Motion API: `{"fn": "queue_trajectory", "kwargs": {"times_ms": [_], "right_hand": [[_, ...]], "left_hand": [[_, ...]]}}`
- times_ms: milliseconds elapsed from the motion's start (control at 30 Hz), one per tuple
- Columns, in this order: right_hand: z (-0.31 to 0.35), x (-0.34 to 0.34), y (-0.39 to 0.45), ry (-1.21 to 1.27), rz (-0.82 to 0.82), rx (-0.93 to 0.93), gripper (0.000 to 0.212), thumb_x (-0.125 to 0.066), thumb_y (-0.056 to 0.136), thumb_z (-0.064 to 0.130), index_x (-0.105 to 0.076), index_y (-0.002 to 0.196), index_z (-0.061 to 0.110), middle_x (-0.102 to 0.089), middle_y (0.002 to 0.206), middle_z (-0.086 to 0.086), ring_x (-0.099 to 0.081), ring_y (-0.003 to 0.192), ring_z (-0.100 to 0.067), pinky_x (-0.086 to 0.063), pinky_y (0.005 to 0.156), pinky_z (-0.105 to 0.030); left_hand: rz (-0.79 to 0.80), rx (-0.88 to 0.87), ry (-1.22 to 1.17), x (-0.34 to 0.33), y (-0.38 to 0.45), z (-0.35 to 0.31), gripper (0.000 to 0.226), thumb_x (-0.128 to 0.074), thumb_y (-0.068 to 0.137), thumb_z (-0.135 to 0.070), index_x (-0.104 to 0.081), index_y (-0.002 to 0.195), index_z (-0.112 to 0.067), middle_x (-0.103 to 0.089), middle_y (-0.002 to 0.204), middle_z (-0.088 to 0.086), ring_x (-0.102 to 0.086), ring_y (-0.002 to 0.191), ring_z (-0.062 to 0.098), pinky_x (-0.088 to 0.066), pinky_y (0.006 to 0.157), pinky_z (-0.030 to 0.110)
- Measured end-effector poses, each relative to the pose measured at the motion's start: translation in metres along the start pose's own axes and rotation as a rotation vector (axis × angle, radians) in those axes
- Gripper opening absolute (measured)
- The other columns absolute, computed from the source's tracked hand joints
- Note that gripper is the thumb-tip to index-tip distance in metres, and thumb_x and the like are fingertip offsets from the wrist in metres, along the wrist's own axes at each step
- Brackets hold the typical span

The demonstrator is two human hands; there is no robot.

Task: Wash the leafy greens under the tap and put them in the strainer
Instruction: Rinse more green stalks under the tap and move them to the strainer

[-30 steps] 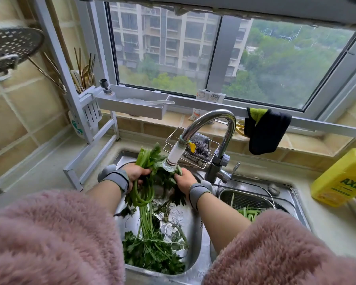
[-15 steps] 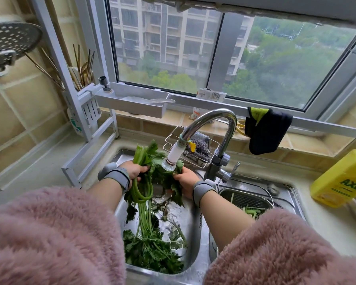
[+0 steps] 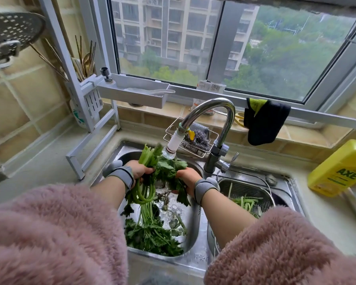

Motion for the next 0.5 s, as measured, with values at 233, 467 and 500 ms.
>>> {"fn": "queue_trajectory", "kwargs": {"times_ms": [233,467,500], "right_hand": [[-0.016,-0.003,-0.038,0.116,0.001,-0.11,0.002,-0.048,0.084,0.013,-0.046,0.083,0.011,-0.044,0.102,-0.015,-0.052,0.081,-0.031,-0.053,0.06,-0.036],[-0.051,0.025,-0.043,0.132,-0.191,-0.025,0.102,-0.068,0.047,0.066,-0.047,0.133,0.017,-0.049,0.135,-0.003,-0.05,0.123,-0.031,-0.04,0.104,-0.051],[-0.062,0.039,-0.035,0.127,-0.24,-0.016,0.11,-0.066,0.043,0.069,-0.044,0.136,0.016,-0.048,0.138,-0.004,-0.051,0.123,-0.03,-0.041,0.103,-0.051]], "left_hand": [[0.099,-0.028,0.07,-0.02,-0.013,0.018,0.034,-0.069,0.083,-0.012,-0.061,0.112,0.004,-0.063,0.096,0.016,-0.057,0.078,0.027,-0.049,0.083,0.039],[0.236,-0.075,0.209,-0.047,-0.033,0.024,0.035,-0.073,0.078,-0.016,-0.065,0.107,0.002,-0.063,0.085,0.017,-0.052,0.065,0.023,-0.043,0.07,0.03],[0.26,-0.09,0.217,-0.055,-0.037,0.022,0.036,-0.074,0.078,-0.016,-0.065,0.108,0.002,-0.064,0.088,0.018,-0.053,0.069,0.023,-0.044,0.072,0.032]]}}
Point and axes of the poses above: each hand's wrist, its own y-axis towards the middle knuckle, its own x-axis out of the back of the hand, z = x × y, the point moved 7 cm from there along y, towards the middle knuckle
